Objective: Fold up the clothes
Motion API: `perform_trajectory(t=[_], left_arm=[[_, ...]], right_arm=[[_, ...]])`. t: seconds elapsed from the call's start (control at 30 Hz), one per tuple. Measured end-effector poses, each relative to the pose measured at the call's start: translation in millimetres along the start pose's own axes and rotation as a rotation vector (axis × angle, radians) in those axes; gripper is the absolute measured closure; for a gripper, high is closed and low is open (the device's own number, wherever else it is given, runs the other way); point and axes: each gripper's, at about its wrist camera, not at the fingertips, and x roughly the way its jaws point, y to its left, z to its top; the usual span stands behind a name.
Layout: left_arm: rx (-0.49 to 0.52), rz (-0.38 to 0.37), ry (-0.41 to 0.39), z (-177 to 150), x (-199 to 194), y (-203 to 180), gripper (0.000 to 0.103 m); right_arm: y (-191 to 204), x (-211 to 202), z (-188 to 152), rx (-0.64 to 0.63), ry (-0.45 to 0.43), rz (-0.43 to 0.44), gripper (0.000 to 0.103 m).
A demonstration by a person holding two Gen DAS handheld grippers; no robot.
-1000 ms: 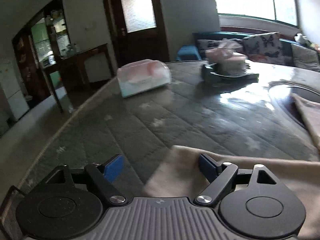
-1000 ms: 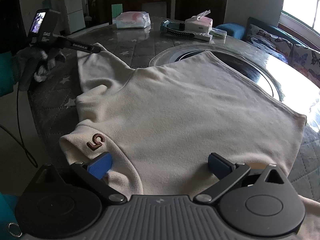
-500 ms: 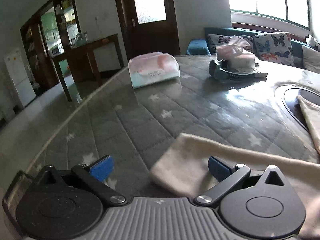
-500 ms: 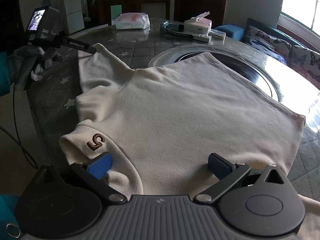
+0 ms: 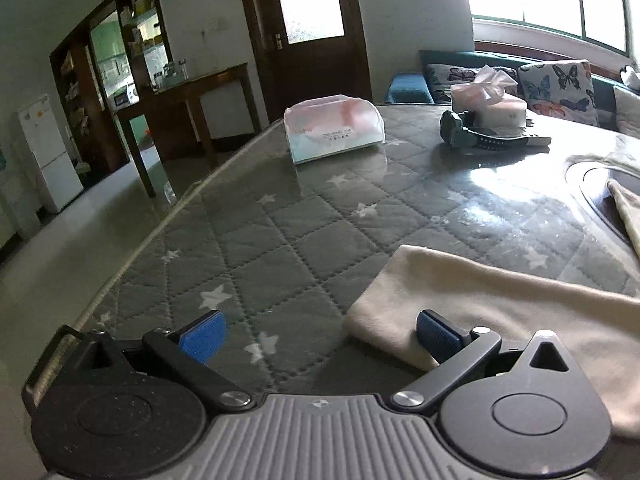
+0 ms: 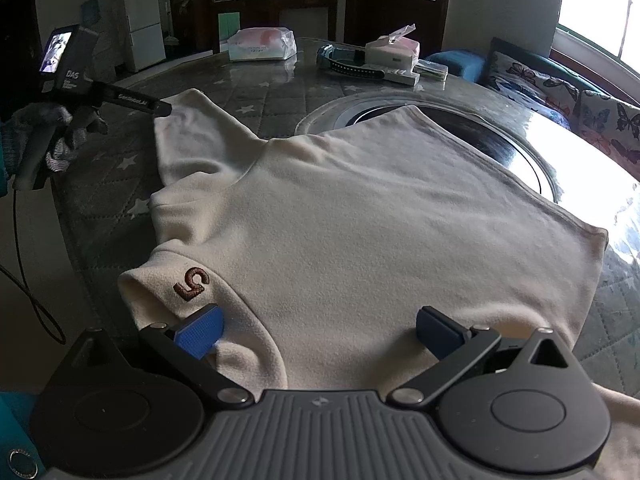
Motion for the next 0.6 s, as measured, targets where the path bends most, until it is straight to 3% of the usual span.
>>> perform_trajectory(t=[0.27,0.6], left_arm=[[0.177,0.137,-0.086,6.4,13.7,-10.2,0.000],[0.200,0.203,-0.070,22.2,34.9,-11.1,0.000]], right_arm=[[0.3,-0.2,-0.2,-0.015,0.004,0.001,0.000],[-1.7,-5.5,4.2,-0.111,0.051,0.018,0.000]])
